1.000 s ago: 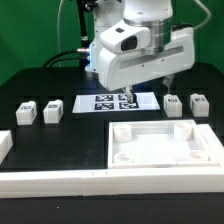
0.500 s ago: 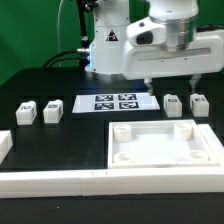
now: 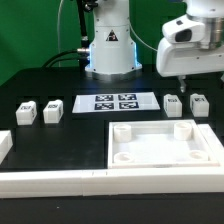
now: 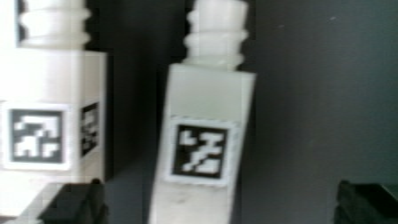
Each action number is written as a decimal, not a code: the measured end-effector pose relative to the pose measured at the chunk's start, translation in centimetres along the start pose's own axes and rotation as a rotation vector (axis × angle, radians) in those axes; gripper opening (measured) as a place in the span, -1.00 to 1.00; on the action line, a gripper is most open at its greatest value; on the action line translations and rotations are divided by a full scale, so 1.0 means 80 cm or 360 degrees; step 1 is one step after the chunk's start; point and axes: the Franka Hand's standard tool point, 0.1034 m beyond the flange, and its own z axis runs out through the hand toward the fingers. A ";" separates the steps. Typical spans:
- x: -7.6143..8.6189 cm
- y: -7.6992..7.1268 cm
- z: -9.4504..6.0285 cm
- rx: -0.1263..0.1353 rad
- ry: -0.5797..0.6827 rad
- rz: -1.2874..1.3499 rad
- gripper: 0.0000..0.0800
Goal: Assemble one leg
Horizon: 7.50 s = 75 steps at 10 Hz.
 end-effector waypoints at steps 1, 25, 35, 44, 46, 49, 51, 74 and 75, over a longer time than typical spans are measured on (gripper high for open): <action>-0.002 0.007 0.000 -0.0008 -0.0063 -0.0005 0.62; 0.024 0.008 0.049 -0.0069 -0.1080 0.0029 0.38; 0.015 0.009 0.017 -0.0095 -0.1127 0.0009 -0.27; 0.043 0.050 -0.095 -0.0024 -0.0911 -0.0087 -0.27; 0.041 0.053 -0.096 -0.0026 -0.0644 -0.0081 -0.27; 0.096 0.074 -0.118 -0.0004 -0.0263 -0.0169 -0.27; 0.138 0.100 -0.135 0.0021 0.0119 -0.0183 -0.27; 0.274 0.131 -0.138 0.0003 0.1070 -0.0298 -0.27; 0.286 0.130 -0.140 0.0004 0.1081 -0.0310 -0.27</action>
Offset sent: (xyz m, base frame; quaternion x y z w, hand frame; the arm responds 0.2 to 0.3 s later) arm 0.0000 0.0000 0.0000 0.0000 -0.1790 0.0000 0.9838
